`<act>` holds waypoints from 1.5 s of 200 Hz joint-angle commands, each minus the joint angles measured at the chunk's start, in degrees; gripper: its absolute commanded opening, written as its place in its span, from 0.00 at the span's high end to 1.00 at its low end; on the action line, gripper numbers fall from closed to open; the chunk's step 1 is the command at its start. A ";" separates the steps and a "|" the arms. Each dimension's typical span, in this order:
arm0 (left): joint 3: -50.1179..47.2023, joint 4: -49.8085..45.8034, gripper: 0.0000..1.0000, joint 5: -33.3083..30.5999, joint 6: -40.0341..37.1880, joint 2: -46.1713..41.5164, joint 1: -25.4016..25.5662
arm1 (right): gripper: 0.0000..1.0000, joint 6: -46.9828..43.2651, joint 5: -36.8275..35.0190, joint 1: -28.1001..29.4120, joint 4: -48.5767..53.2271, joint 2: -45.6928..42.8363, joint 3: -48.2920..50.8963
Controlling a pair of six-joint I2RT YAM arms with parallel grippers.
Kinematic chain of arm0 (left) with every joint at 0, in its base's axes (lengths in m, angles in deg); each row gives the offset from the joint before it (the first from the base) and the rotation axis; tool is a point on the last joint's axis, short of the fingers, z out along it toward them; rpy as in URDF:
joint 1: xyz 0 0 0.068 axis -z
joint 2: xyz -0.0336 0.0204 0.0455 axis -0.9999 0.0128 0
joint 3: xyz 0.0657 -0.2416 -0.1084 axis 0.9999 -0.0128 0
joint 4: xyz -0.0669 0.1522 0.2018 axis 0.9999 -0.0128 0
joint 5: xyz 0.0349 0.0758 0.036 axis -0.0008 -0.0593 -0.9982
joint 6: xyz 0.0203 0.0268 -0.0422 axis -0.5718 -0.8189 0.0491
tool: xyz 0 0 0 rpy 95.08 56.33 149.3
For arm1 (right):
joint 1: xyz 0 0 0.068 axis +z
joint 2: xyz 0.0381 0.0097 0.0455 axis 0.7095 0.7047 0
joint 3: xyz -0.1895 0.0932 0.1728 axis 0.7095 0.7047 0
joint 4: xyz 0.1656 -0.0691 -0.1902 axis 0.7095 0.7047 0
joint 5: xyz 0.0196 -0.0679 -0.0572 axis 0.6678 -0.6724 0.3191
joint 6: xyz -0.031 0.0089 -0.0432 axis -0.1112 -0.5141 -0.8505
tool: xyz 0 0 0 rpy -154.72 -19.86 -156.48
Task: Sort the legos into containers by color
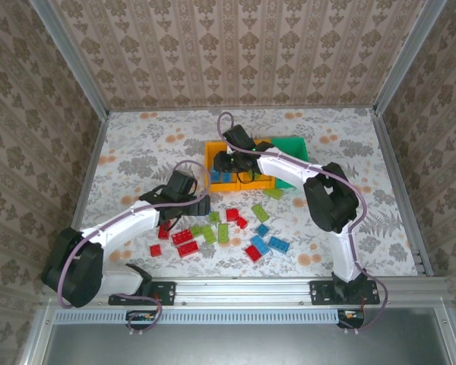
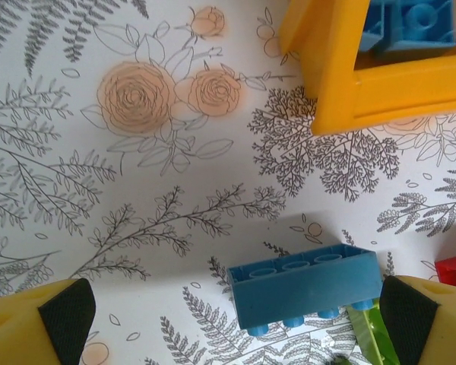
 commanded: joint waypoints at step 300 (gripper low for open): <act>8.13 -2.84 0.15 1.63 10.49 15.32 4.69 | 0.15 -4.93 -12.29 -1.75 0.53 -31.71 26.76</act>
